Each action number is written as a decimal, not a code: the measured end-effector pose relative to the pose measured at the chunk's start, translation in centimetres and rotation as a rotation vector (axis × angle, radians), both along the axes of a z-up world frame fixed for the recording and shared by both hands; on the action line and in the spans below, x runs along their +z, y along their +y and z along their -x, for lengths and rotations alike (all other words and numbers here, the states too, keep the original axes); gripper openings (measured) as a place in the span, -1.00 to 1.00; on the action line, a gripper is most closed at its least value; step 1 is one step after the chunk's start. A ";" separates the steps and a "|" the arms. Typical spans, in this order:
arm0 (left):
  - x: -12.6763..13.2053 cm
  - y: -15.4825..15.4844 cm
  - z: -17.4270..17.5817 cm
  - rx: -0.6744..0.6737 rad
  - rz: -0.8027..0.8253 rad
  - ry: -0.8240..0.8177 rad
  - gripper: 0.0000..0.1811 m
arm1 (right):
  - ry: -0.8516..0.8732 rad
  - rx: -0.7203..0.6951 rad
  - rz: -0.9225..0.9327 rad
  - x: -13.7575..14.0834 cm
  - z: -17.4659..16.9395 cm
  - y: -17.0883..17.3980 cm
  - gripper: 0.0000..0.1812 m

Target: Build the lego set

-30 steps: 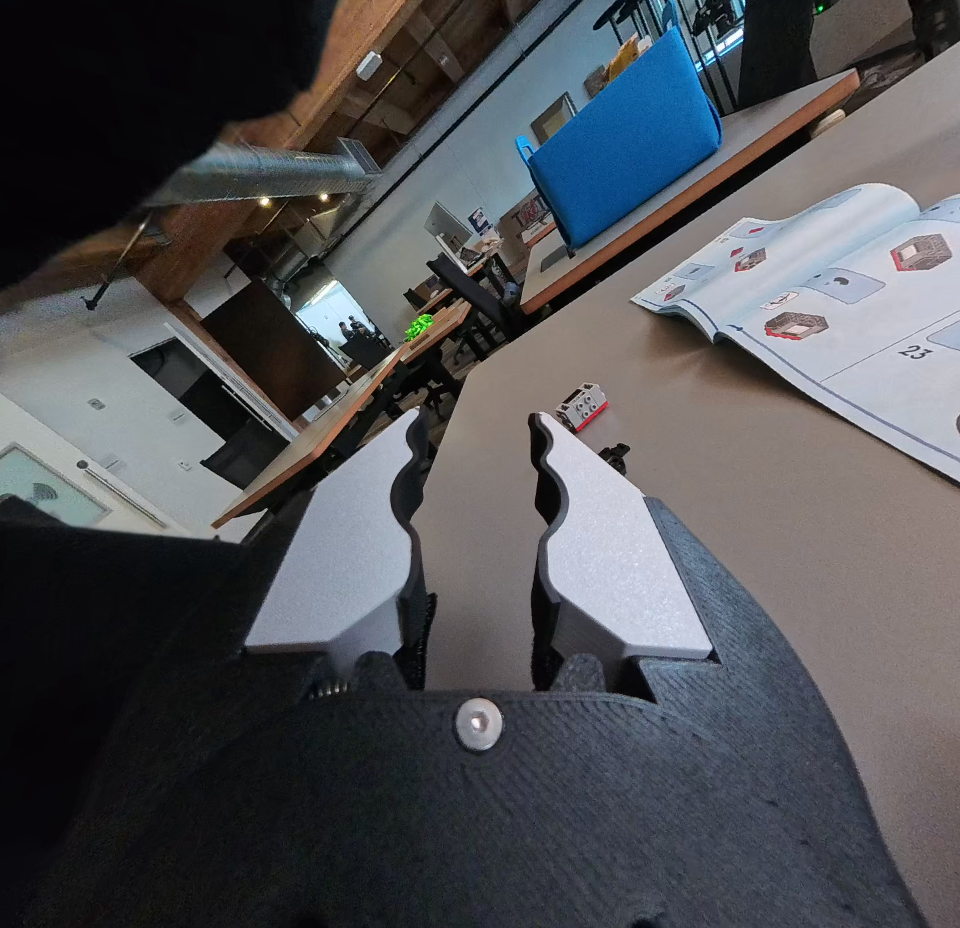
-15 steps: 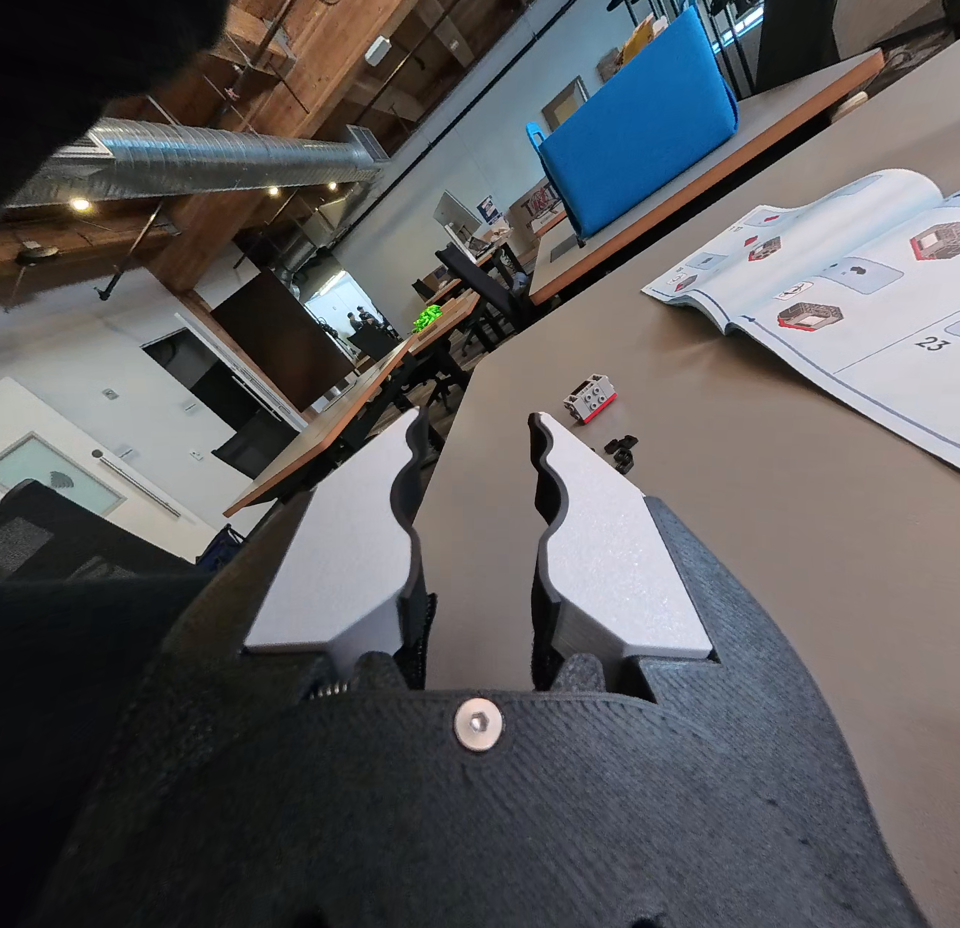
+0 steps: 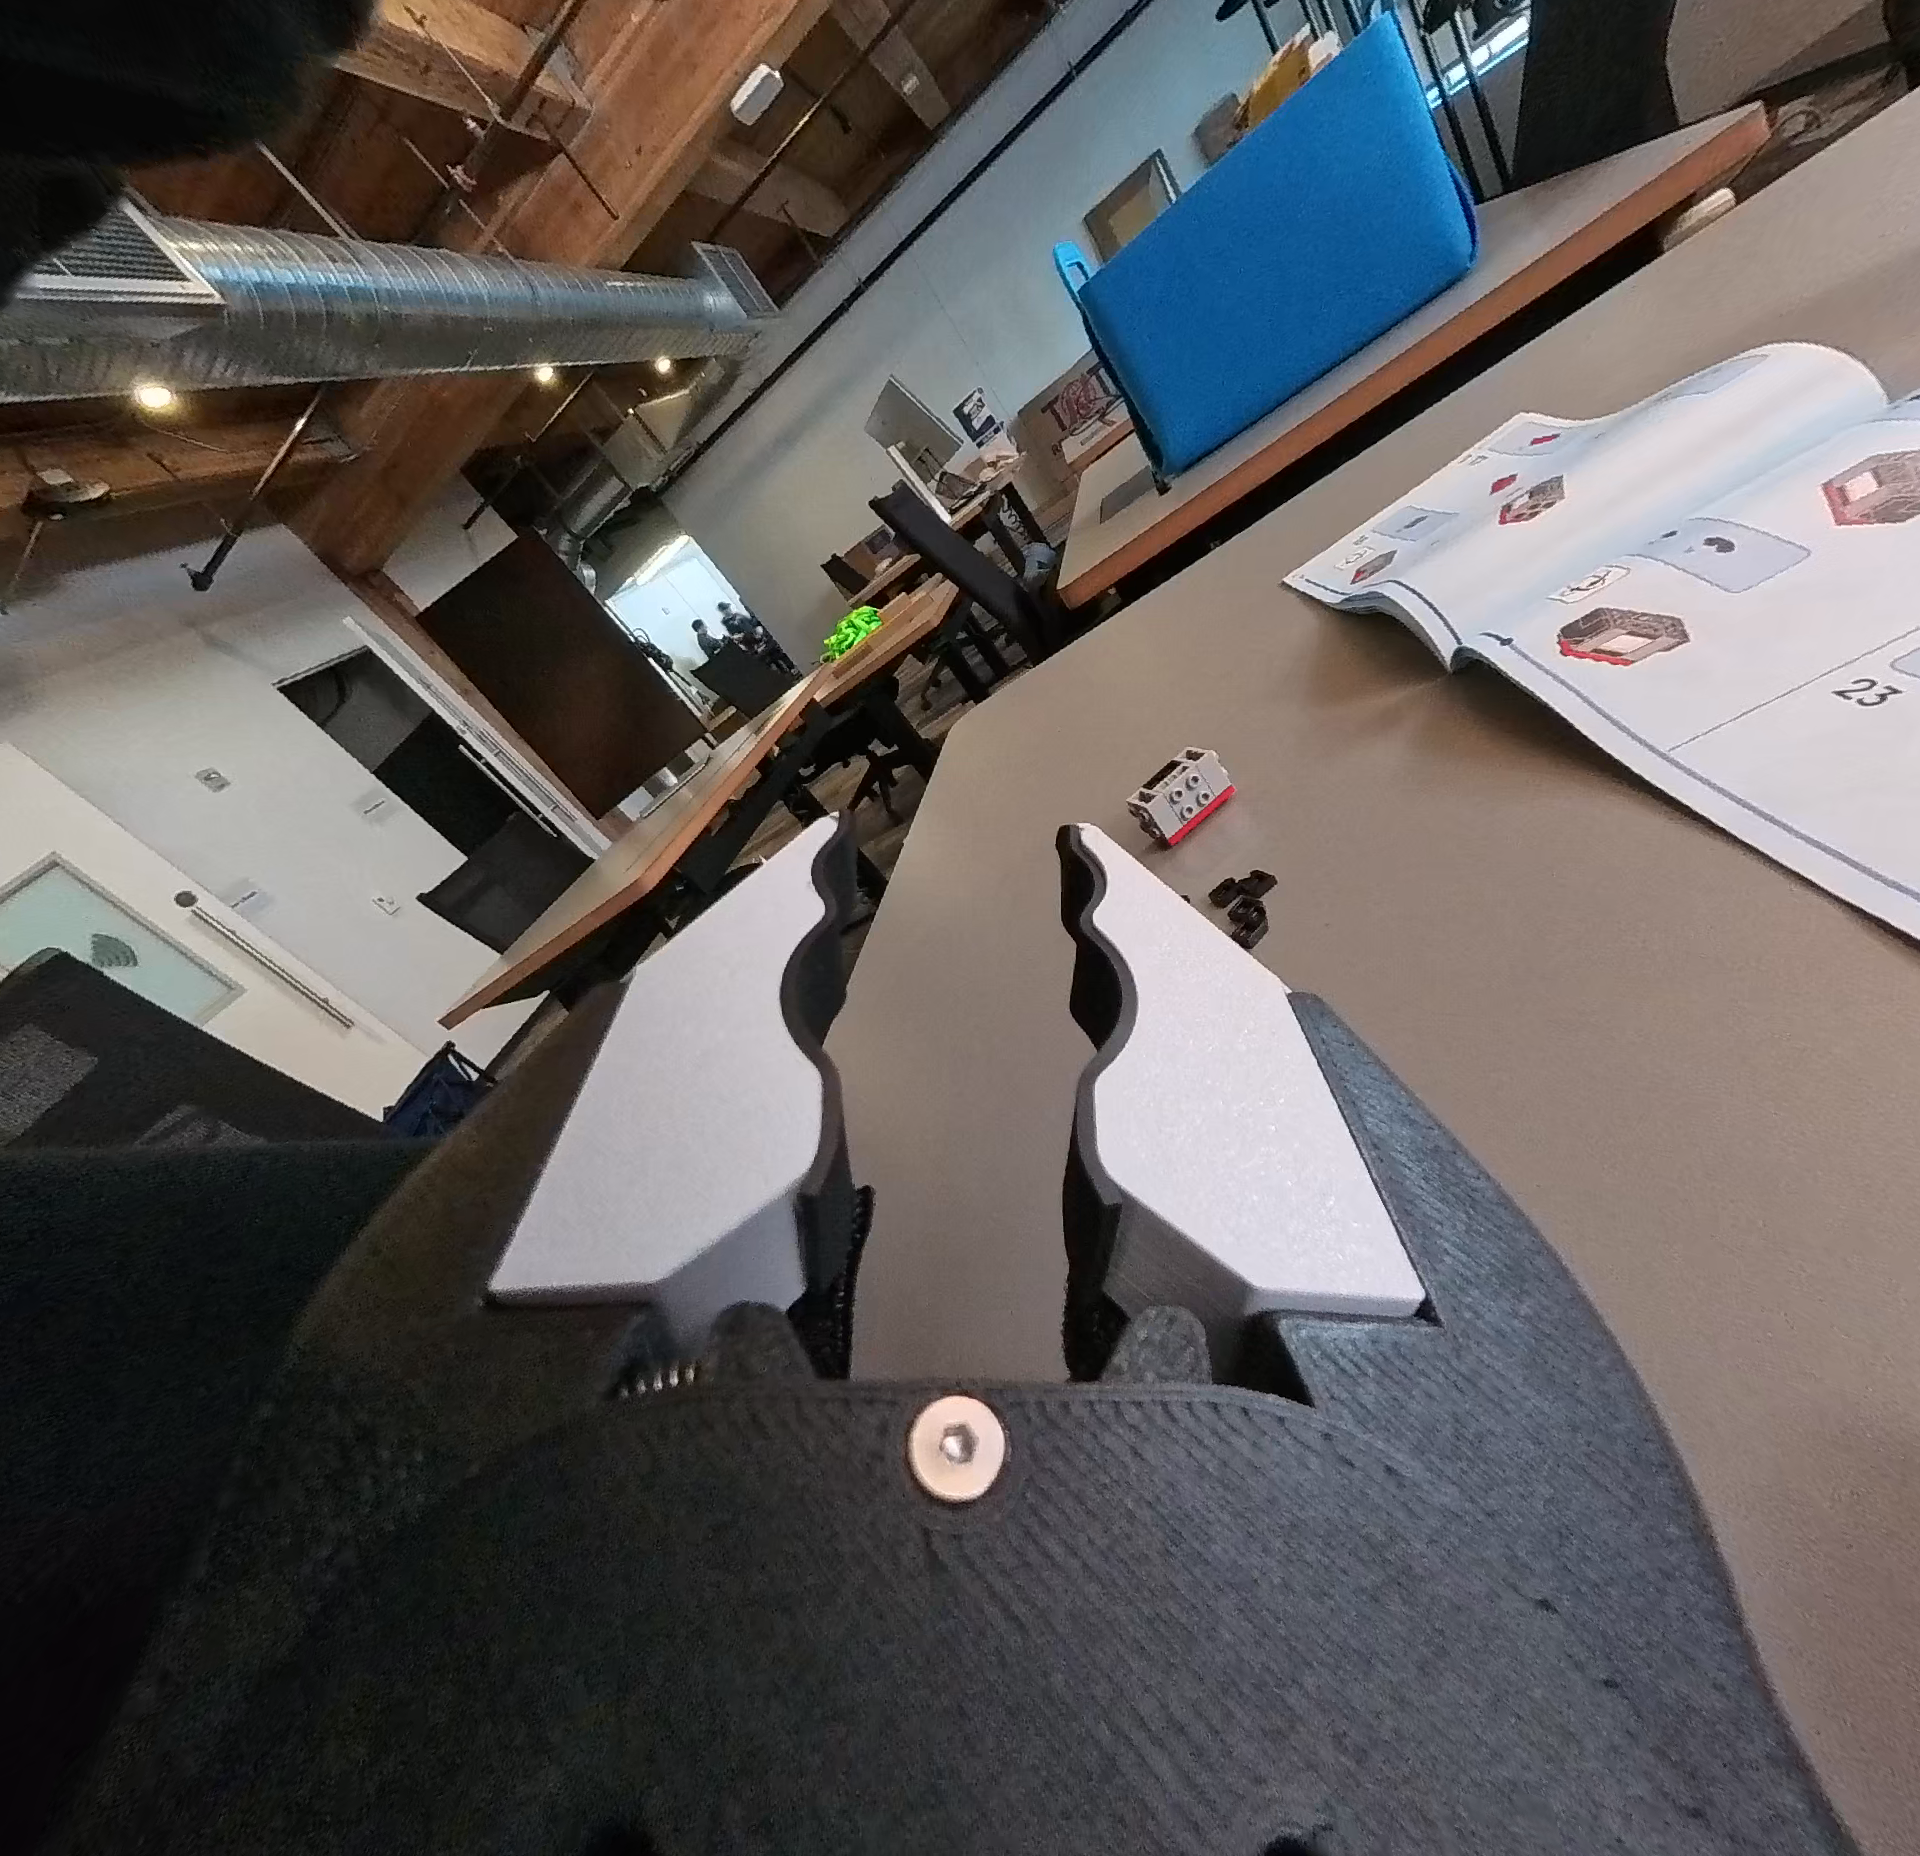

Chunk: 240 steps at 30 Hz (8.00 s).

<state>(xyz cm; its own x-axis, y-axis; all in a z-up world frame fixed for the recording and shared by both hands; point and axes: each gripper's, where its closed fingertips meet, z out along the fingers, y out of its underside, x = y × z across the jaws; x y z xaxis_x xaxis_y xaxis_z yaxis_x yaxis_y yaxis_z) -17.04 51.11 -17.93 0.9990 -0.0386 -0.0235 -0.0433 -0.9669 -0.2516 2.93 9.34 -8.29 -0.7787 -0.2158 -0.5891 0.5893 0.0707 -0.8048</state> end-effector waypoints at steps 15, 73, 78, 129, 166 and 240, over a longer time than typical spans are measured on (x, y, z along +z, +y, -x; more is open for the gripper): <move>19.6 -10.3 -7.1 0.286 -0.587 0.000 -0.90 | -0.015 -0.011 -0.004 -0.1 0.3 0.5 -0.58; 0.8 -55.8 -17.9 0.779 -0.692 0.064 -0.57 | -0.022 -0.365 -0.140 -1.9 4.5 -0.2 -0.58; 6.5 -55.6 -14.7 0.881 -1.014 -0.005 -0.57 | 0.020 -0.342 -0.052 -0.4 4.5 -2.1 -0.58; 9.5 -56.2 -13.4 1.132 -1.621 -0.594 -0.58 | 0.923 -0.506 -0.140 0.5 5.7 -12.7 -0.55; 9.4 -55.0 -12.8 1.147 -1.651 -0.672 -0.57 | 0.962 -0.563 -0.191 0.2 5.9 -12.5 -0.82; 8.2 -56.8 -16.3 1.260 -1.681 -0.598 -0.60 | 0.706 -0.210 -0.854 -10.2 2.4 -7.1 -0.90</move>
<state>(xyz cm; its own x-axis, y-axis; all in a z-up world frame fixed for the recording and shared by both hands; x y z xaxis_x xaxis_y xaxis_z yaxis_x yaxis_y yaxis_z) -0.69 -5.73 -9.73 0.3771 0.1777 0.9090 0.6417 0.6575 -0.3948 0.57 2.22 -18.48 -0.9695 0.2210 0.1059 0.0858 0.7108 -0.6981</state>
